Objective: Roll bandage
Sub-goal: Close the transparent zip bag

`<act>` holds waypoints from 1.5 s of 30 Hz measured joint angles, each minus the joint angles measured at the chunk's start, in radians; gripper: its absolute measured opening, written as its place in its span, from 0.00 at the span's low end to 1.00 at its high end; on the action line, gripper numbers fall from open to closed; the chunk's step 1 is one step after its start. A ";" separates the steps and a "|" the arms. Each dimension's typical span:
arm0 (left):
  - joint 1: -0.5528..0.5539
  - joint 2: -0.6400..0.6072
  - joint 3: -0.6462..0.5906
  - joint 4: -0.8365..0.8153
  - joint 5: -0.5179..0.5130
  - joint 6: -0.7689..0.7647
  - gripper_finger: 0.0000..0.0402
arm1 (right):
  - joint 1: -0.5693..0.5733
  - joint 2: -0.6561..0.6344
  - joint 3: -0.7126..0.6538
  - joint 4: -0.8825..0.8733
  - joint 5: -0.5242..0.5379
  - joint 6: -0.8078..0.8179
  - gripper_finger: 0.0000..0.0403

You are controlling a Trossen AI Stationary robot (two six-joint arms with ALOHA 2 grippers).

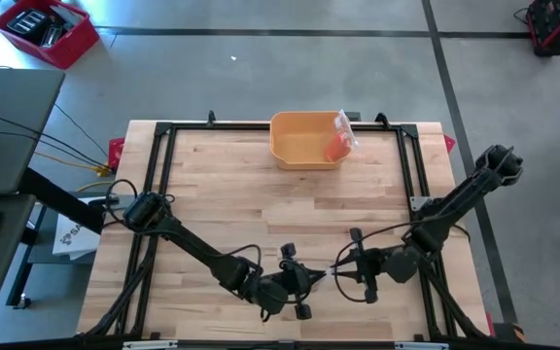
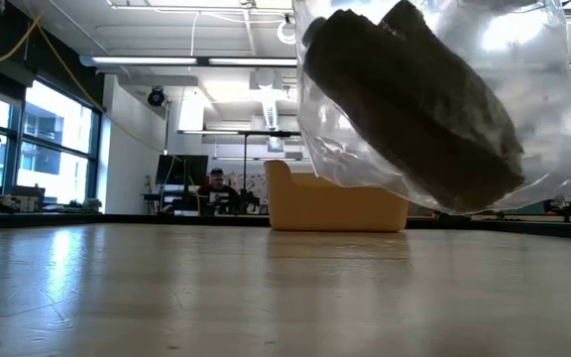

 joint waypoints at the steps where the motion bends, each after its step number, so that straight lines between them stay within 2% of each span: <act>1: 0.001 0.000 0.000 -0.001 0.000 0.000 0.00 | 0.000 0.000 0.000 0.010 0.000 -0.013 0.17; 7: 0.001 0.000 0.000 -0.011 -0.003 -0.001 0.00 | 0.001 0.000 0.012 -0.010 0.026 -0.027 0.16; 16: 0.001 0.000 0.000 -0.016 -0.002 -0.001 0.00 | 0.011 0.000 0.039 -0.046 0.059 -0.002 0.01; 23: 0.001 0.000 0.000 -0.023 0.001 -0.009 0.00 | 0.010 0.000 0.039 -0.071 0.040 0.038 0.09; 27: 0.001 0.000 0.000 -0.019 0.000 -0.009 0.00 | 0.010 0.000 0.039 -0.010 0.034 -0.013 0.19; 30: 0.001 0.000 0.000 -0.021 0.000 -0.009 0.00 | 0.011 -0.008 0.039 -0.029 0.034 -0.020 0.26; 33: 0.001 0.000 0.000 -0.021 0.000 -0.010 0.00 | 0.011 -0.014 0.039 -0.068 0.014 0.003 0.28; 36: 0.002 0.000 0.000 -0.021 0.000 -0.010 0.00 | 0.011 -0.013 0.039 -0.083 0.005 0.036 0.23; 42: 0.002 0.000 0.000 -0.018 0.002 -0.010 0.00 | 0.011 -0.006 0.039 -0.086 0.005 0.033 0.03; 45: 0.002 0.000 0.000 -0.017 0.004 -0.017 0.00 | 0.010 -0.006 0.039 -0.085 0.005 0.032 0.02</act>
